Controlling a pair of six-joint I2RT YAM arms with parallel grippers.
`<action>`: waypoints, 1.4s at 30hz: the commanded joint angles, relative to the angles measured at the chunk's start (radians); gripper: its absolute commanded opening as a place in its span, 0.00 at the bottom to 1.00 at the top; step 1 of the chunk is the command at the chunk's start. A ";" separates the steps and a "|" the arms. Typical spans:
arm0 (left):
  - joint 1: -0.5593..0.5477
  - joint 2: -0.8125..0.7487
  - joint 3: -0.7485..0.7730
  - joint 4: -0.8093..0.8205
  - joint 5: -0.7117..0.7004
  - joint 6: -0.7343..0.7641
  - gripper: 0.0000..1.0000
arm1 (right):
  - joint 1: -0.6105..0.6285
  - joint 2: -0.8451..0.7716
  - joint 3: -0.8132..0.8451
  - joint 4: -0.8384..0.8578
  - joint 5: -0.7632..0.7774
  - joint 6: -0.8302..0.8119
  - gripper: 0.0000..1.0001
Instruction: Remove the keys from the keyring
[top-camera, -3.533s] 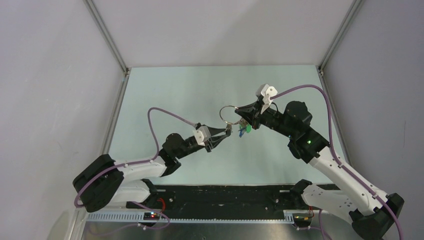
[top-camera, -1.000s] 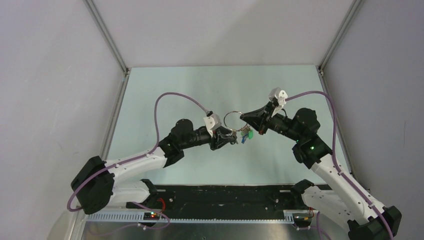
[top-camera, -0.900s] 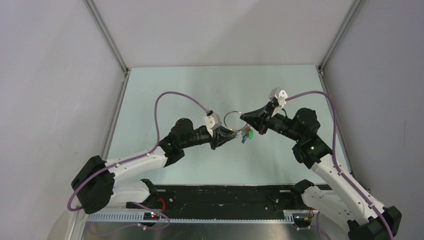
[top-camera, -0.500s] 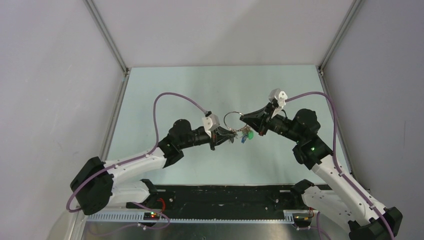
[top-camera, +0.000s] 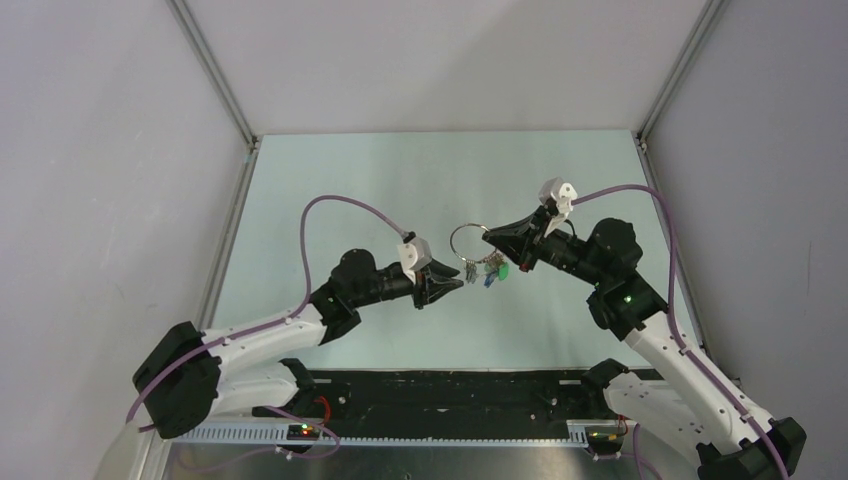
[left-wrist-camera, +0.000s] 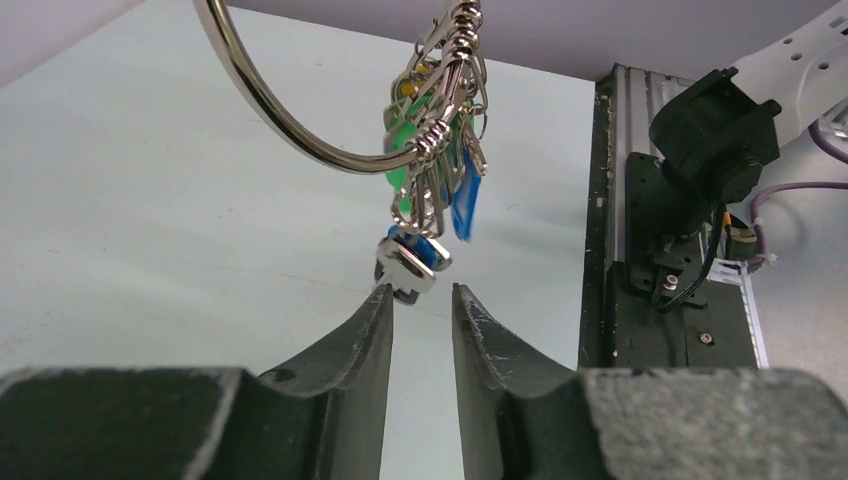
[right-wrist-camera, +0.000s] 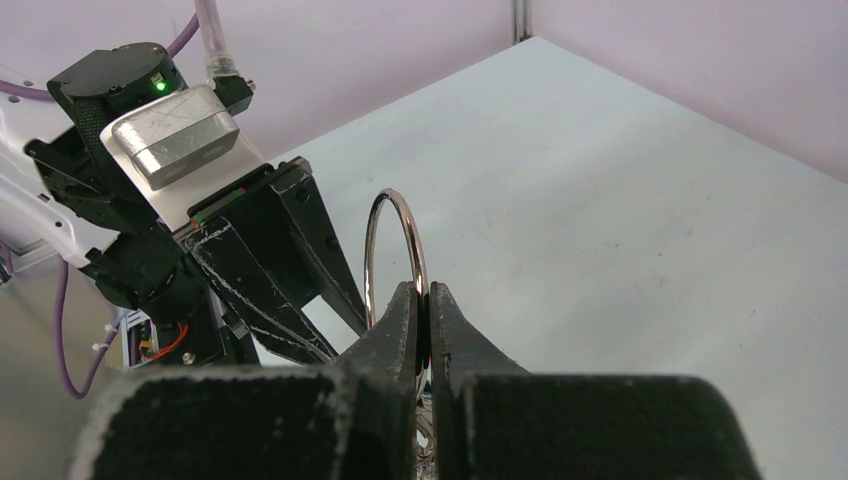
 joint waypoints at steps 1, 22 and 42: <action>-0.002 -0.006 0.016 0.031 0.002 -0.005 0.35 | 0.000 -0.023 0.054 0.060 0.002 0.006 0.00; -0.006 0.114 0.107 0.033 0.043 -0.020 0.43 | 0.002 -0.031 0.054 0.061 0.001 0.008 0.00; -0.005 -0.034 -0.026 0.028 -0.069 0.050 0.00 | -0.002 -0.045 0.054 0.023 0.015 -0.013 0.00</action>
